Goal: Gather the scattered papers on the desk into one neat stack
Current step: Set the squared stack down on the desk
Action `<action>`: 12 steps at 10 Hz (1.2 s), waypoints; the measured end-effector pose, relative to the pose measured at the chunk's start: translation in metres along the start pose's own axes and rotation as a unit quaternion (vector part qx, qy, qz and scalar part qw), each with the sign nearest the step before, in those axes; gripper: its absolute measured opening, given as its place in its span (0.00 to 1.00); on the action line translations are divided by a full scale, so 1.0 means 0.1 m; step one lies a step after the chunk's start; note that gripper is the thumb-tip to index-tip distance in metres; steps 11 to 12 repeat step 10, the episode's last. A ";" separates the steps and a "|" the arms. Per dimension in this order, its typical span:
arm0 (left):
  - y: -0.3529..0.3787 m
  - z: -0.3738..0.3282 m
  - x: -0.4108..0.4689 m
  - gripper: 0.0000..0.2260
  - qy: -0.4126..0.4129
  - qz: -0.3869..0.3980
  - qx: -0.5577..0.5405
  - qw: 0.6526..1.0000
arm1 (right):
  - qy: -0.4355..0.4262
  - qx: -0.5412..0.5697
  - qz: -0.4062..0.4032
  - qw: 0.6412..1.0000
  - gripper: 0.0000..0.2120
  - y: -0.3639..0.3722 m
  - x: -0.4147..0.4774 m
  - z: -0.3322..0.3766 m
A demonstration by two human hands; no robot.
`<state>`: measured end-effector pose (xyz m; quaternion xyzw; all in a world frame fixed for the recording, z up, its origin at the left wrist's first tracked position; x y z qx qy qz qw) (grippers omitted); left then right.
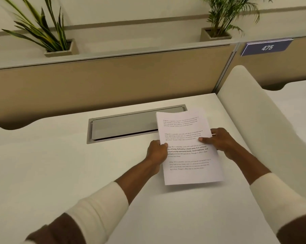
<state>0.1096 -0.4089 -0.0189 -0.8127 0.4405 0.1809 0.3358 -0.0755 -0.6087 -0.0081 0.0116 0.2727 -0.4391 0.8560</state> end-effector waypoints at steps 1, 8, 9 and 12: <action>0.12 -0.27 0.31 0.09 -0.005 0.009 -0.009 1.000 | -0.002 -0.028 -0.022 0.999 0.20 -0.15 0.37 0.11; 0.41 -0.78 0.85 0.10 -0.007 0.027 0.209 0.977 | 0.006 -0.204 -0.116 0.972 0.23 -0.44 1.10 0.17; 0.37 -0.78 0.85 0.12 0.017 -0.008 0.333 0.943 | 0.015 -0.218 -0.119 0.968 0.27 -0.43 1.07 0.17; 0.35 -0.76 0.85 0.19 0.039 -0.052 0.412 0.909 | 0.041 -0.212 -0.152 0.964 0.30 -0.45 1.04 0.19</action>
Point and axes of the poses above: each hand's wrist, its own x-axis towards the middle knuckle, its own y-axis out of the palm, z = x × y, the point moved 3 cm from there along x, towards the middle knuckle, and after that the axes turned 14 degrees about x, right-handed, at the moved point
